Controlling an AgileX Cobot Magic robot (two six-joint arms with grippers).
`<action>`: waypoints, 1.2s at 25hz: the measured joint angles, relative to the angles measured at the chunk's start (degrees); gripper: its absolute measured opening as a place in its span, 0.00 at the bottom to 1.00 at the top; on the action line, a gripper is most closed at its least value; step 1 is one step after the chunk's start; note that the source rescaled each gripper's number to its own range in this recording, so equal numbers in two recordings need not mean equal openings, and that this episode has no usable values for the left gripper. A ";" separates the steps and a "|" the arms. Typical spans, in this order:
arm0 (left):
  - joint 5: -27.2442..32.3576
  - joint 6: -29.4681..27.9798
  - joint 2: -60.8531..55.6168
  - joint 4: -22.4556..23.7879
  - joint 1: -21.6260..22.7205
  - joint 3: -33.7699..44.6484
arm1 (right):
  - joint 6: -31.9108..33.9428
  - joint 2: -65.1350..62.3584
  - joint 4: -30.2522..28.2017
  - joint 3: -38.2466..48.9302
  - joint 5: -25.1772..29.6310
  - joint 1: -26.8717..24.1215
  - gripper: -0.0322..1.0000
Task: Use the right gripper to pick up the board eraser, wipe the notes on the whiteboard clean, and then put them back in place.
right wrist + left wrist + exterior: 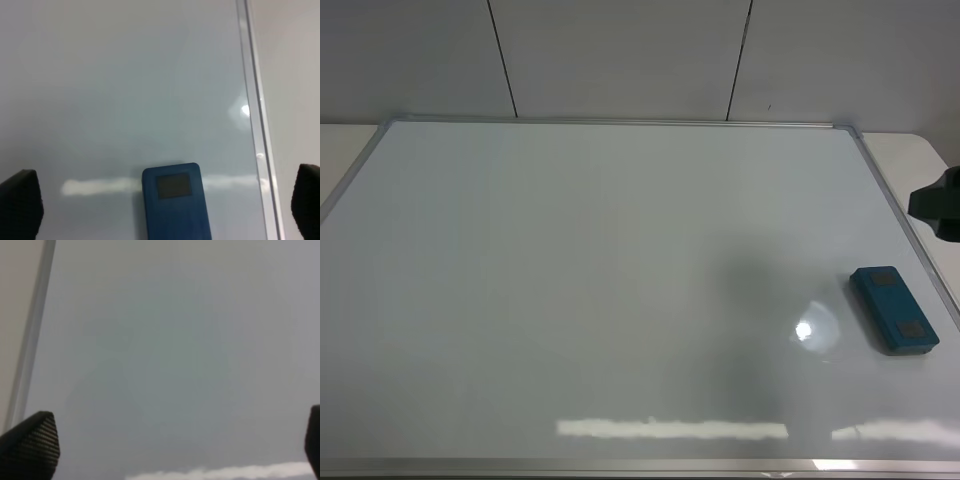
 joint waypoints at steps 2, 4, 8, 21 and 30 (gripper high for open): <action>0.00 0.00 0.00 0.00 0.00 0.00 | 0.00 -5.43 -0.28 0.00 3.34 0.00 1.00; 0.00 0.00 0.00 0.00 0.00 0.00 | 0.00 -10.38 -0.42 0.00 6.15 0.00 1.00; 0.00 0.00 0.00 0.00 0.00 0.00 | 0.00 -19.47 -0.42 -1.63 14.04 0.00 1.00; 0.00 0.00 0.00 0.00 0.00 0.00 | -1.13 -33.63 -0.32 -5.63 35.58 0.00 1.00; 0.00 0.00 0.00 0.00 0.00 0.00 | -7.72 -42.12 0.67 -5.63 37.72 -1.49 1.00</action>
